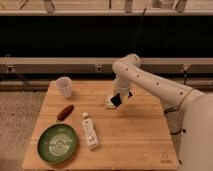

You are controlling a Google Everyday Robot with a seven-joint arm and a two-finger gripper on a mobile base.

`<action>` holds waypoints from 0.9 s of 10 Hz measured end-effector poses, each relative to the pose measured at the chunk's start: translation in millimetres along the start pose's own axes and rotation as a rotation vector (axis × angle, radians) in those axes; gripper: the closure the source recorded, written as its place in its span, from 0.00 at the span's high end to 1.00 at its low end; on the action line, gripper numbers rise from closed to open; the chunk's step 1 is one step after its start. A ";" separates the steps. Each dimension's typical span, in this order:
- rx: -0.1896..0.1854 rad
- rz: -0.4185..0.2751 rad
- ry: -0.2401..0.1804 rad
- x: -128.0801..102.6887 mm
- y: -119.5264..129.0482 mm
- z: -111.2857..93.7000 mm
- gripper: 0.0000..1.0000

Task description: Place the eraser on the white sponge

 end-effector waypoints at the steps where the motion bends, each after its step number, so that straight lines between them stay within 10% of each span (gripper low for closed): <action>1: 0.004 0.003 -0.003 5.3 -5.2 3.9 0.04; 9: 0.023 0.008 -0.027 19.3 -29.0 20.1 0.04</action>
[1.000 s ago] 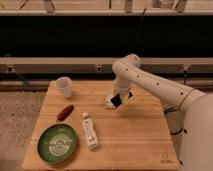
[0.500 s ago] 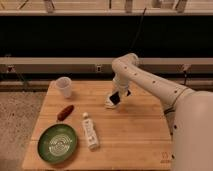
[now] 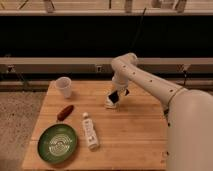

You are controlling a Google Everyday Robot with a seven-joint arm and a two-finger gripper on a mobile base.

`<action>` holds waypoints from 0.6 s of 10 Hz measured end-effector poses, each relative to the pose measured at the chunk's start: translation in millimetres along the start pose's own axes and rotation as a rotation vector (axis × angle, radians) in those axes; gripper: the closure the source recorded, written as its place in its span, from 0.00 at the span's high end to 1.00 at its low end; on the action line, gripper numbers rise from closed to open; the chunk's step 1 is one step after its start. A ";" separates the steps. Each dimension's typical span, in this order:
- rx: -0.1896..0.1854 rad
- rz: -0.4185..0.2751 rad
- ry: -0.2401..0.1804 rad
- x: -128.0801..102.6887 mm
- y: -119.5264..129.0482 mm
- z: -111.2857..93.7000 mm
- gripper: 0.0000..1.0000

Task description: Place the eraser on the white sponge

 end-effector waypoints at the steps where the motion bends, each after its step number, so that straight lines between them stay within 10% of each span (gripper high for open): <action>1: 0.001 0.000 -0.002 2.2 0.0 0.7 0.04; 6: 0.001 -0.011 -0.012 6.2 1.1 4.6 0.04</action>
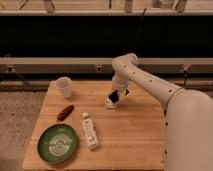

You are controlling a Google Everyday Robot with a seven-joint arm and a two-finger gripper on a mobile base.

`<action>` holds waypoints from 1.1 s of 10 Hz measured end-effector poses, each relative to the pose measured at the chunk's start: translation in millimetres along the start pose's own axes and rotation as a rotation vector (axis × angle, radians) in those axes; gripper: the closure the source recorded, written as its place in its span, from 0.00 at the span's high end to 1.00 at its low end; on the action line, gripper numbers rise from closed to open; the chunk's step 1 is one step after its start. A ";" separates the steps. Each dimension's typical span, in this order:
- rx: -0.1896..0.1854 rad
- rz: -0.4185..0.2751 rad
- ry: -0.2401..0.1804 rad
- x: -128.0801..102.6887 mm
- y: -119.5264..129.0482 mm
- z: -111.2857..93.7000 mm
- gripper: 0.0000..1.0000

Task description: Place the eraser on the white sponge

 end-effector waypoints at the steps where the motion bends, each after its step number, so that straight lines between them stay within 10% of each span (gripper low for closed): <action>1: 0.001 -0.002 -0.001 1.3 0.0 0.2 0.04; 11: 0.005 -0.041 -0.028 7.0 2.0 6.4 0.04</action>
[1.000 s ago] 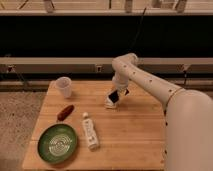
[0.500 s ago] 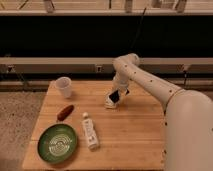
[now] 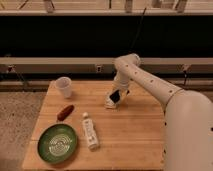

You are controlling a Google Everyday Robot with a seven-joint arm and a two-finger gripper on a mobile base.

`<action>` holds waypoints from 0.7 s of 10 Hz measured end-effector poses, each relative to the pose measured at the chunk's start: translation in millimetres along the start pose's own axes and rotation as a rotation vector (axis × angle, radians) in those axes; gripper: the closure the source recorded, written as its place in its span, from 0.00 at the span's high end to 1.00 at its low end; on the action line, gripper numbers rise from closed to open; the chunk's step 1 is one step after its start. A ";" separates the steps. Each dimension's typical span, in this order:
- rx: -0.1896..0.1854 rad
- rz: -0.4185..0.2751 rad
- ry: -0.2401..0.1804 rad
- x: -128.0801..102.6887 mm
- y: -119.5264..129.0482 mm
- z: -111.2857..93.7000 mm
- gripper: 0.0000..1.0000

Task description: Place the eraser on the white sponge

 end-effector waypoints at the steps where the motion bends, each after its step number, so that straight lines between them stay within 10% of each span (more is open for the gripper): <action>1: 0.000 -0.005 -0.003 0.2 0.0 0.5 0.04; 7: 0.000 -0.038 -0.016 0.3 -1.9 3.5 0.04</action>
